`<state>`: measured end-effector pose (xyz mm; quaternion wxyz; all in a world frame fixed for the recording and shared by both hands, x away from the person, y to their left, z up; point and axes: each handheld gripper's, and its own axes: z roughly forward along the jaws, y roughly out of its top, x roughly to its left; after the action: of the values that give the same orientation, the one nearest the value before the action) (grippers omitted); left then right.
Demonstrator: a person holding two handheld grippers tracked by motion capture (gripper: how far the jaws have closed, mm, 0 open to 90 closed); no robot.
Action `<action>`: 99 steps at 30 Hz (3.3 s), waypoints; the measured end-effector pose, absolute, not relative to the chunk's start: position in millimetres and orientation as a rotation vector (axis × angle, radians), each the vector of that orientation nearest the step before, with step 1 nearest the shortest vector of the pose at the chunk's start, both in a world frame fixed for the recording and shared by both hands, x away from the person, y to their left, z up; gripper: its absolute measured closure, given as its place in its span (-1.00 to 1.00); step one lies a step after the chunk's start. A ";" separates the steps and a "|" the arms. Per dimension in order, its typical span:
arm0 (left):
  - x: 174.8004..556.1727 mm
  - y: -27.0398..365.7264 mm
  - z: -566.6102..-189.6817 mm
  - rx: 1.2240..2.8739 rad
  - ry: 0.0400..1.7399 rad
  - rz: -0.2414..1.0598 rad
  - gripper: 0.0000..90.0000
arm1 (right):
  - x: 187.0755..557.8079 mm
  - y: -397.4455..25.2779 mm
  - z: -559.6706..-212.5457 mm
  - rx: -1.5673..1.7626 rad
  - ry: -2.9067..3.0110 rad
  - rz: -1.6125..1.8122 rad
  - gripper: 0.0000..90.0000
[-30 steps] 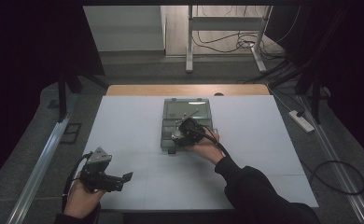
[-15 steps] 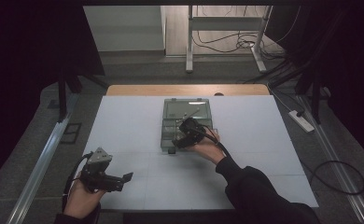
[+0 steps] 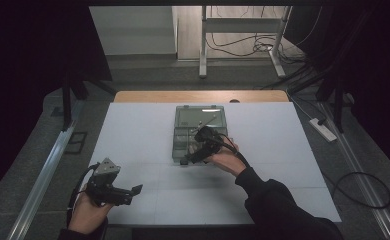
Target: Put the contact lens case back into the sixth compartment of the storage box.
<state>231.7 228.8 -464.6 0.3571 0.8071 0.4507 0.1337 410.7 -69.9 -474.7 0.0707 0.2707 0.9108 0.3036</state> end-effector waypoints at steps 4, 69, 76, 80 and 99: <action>231.8 229.0 -464.6 2.082 1.168 0.348 -1.00 | 407.7 -72.3 -473.0 0.806 2.757 0.919 -0.91; 232.2 229.1 -464.4 2.075 1.179 0.351 -0.99 | 346.5 -171.1 -457.5 0.845 2.722 1.009 -1.00; 232.3 228.9 -464.4 2.076 1.180 0.351 -0.99 | 339.8 -186.5 -456.0 0.873 2.707 1.011 -1.00; 232.4 228.9 -464.4 2.076 1.181 0.350 -0.99 | 336.3 -195.0 -454.6 0.885 2.695 1.011 -1.00; 232.5 228.8 -464.4 2.075 1.184 0.351 -0.99 | 317.2 -235.1 -455.1 0.947 2.642 0.985 -1.00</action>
<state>232.5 228.8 -464.4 0.3554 0.8033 0.4581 0.1358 317.2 -235.1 -455.1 0.0835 0.3172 0.8852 0.3298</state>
